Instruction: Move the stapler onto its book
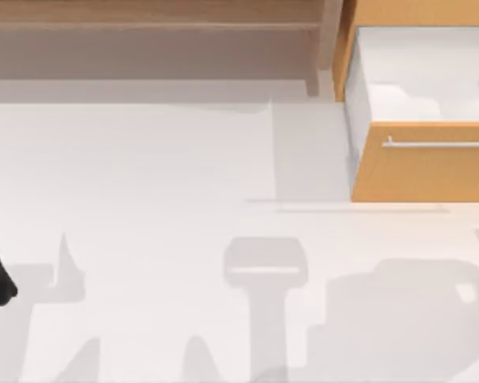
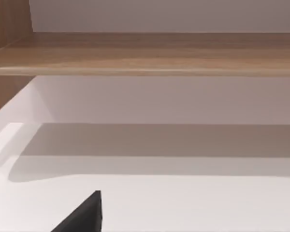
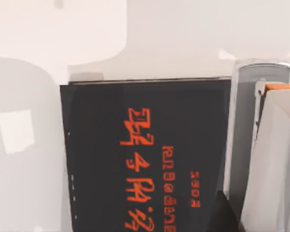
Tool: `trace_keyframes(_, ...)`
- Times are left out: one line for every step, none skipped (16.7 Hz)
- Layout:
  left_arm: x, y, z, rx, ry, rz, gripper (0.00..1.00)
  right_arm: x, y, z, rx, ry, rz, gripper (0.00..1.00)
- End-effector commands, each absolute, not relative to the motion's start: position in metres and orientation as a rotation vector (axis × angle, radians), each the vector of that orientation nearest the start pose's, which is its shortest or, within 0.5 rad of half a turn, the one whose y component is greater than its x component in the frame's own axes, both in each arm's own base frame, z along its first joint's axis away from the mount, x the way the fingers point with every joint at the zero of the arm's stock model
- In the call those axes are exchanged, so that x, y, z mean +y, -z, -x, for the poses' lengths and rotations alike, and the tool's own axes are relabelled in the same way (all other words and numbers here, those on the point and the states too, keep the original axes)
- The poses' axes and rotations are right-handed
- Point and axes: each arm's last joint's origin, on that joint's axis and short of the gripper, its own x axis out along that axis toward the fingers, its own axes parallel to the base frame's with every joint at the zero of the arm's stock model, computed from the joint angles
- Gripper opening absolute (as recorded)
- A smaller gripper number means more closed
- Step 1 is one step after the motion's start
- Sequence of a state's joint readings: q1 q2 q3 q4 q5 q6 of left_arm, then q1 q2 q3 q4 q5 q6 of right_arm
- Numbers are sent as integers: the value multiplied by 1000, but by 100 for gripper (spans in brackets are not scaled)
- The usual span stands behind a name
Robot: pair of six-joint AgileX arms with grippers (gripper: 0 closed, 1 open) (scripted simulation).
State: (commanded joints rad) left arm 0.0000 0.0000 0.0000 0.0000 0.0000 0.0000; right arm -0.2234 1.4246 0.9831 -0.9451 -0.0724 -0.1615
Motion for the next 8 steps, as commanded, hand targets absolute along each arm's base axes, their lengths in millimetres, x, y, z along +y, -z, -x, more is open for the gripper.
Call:
trace_keyframes(-1,-160,-106,0,0,0,100,-55,-205,-242,1404,11,-55,0)
trace_keyframes(-1,-160,-106,0,0,0,100,-57,-198,-238,1428,7,-44,0)
trace_keyframes(-1,-160,-106,0,0,0,100,-58,-193,-235,1448,3,-35,0)
trace_keyframes(-1,-160,-106,0,0,0,100,-59,-189,-232,1462,0,-29,0)
trace_keyframes(-1,-160,-106,0,0,0,100,-59,-187,-231,1470,-1,-26,0)
trace_keyframes(-1,-160,-106,0,0,0,100,-59,-187,-231,1470,-1,-26,0)
trace_keyframes(-1,-160,-106,0,0,0,100,-59,-187,-231,1470,-1,-26,0)
trace_keyframes(-1,-160,-106,0,0,0,100,-59,-187,-231,1470,-1,-26,0)
